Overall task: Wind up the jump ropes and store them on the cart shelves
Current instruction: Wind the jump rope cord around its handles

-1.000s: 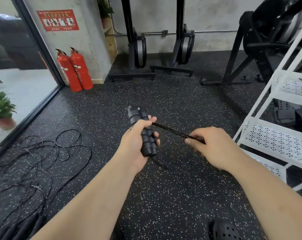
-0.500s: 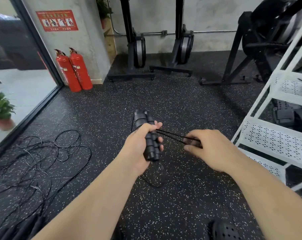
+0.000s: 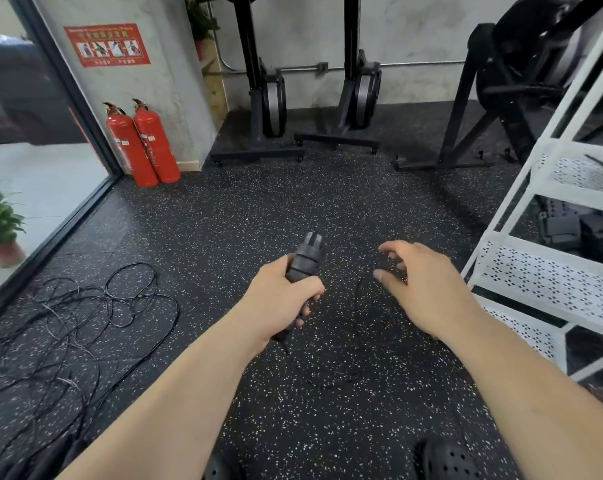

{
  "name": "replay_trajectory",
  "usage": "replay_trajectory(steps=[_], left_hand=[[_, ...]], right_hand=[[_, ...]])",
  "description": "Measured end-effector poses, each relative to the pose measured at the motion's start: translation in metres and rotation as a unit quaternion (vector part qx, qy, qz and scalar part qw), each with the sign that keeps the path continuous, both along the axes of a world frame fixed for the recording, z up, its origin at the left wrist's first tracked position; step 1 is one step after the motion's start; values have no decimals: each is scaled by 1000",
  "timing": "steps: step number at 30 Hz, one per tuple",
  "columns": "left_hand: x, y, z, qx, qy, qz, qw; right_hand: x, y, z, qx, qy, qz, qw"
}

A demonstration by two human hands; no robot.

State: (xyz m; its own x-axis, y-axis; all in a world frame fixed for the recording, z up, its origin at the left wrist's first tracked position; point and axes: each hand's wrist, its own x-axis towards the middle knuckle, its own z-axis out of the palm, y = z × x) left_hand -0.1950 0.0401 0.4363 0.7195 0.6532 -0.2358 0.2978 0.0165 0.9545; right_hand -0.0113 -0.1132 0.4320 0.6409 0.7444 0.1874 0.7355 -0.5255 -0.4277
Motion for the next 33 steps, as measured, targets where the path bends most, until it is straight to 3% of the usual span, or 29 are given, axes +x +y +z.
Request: replay_trajectory(steps=[3, 6, 9, 11, 13, 16, 21, 24, 26, 29, 33], left_hand=[[-2, 1, 2, 94, -11, -14, 995], [-5, 3, 8, 147, -17, -92, 985], [-10, 2, 11, 106, -26, -192, 975], [-12, 1, 13, 60, -37, -206, 976], [-10, 2, 15, 11, -74, -158, 984], [-3, 6, 13, -108, -167, -11, 980], [10, -7, 10, -234, -226, 122, 938], [19, -17, 8, -319, -247, 190, 895], [23, -14, 3, -341, -236, 243, 877], [24, -7, -4, -348, -221, 289, 864], [23, -5, -4, -376, -234, 295, 847]], right_hand=[[-3, 0, 3, 28, -1, 25, 999], [-12, 2, 9, 80, 49, 88, 992], [-18, 5, 11, 81, 84, 143, 983], [-18, 7, 10, 82, 110, 157, 978], [-19, 8, 12, 116, 152, 157, 969], [-16, 9, 16, 175, 188, 126, 958], [-32, 15, 13, 152, 100, 85, 980], [-64, 20, 2, 123, 51, 111, 985], [-81, 25, -8, 106, 20, 128, 986], [-95, 29, -18, 89, 44, 143, 985], [-108, 24, -19, 109, 69, 145, 981]])
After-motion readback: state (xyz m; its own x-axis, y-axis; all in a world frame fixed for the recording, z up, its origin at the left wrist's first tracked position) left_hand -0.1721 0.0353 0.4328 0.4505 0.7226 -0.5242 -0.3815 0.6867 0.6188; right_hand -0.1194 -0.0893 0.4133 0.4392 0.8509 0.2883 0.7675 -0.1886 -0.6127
